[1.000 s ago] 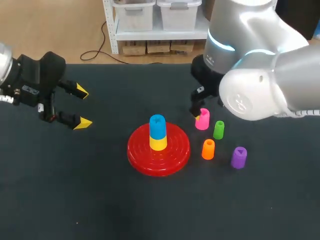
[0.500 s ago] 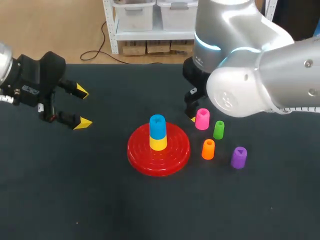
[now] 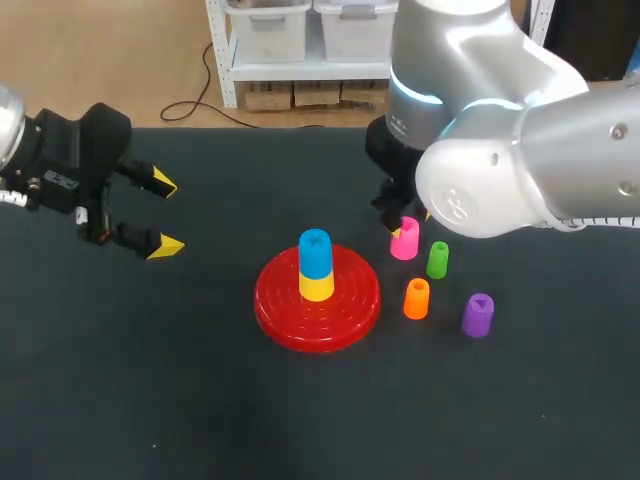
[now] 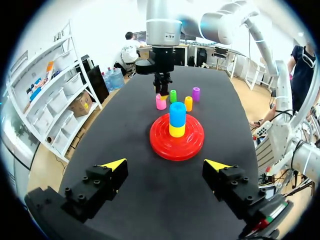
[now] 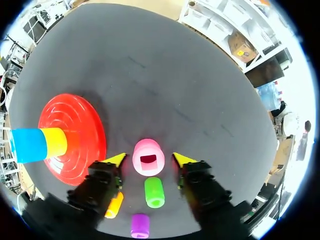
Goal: Pick up and stack the cylinders on the red base in this order: pink,purple,orange,green
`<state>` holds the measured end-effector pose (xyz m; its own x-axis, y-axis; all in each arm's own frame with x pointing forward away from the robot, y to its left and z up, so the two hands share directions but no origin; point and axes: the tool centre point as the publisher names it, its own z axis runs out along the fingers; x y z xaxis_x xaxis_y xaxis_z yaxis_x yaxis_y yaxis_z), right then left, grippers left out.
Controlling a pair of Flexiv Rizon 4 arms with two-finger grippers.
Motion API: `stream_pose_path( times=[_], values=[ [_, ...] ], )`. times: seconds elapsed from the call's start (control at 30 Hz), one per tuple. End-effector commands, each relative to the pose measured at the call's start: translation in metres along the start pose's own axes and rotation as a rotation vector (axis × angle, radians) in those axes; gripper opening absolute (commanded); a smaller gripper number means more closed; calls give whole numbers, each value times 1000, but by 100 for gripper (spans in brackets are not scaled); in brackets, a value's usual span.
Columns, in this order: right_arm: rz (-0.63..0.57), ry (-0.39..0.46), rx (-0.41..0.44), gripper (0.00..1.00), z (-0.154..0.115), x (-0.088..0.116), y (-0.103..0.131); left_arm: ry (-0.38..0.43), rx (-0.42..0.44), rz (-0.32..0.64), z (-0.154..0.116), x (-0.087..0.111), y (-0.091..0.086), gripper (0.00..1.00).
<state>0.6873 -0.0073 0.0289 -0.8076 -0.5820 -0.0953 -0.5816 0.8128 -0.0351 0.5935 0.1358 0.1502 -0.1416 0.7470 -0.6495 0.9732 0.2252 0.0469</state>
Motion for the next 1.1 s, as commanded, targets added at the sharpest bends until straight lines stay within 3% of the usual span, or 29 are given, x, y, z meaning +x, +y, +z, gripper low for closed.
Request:
stream_pose_path(
  times=[0.03, 0.47, 0.53, 0.63, 0.7, 0.93, 1.1],
  values=[
    [1, 0, 2, 43, 0, 2, 1, 0, 2, 1, 1, 1, 1, 100],
    [-5, 12, 16, 36, 5, 2, 1, 0, 2, 1, 1, 1, 1, 100],
    [-6, 11, 17, 31, 5, 2, 1, 0, 2, 1, 1, 1, 1, 100],
    [-7, 6, 16, 7, 3, 2, 0, 0, 2, 1, 1, 1, 1, 100],
    [-9, -2, 15, 0, 0, 2, -1, 0, 2, 1, 1, 1, 1, 100],
    [-4, -60, -15, 0, -19, 3, -5, 0, 2, 1, 1, 1, 1, 100],
    [-18, -54, -15, 0, -22, 4, -6, 0, 2, 1, 1, 1, 1, 100]
  ],
)
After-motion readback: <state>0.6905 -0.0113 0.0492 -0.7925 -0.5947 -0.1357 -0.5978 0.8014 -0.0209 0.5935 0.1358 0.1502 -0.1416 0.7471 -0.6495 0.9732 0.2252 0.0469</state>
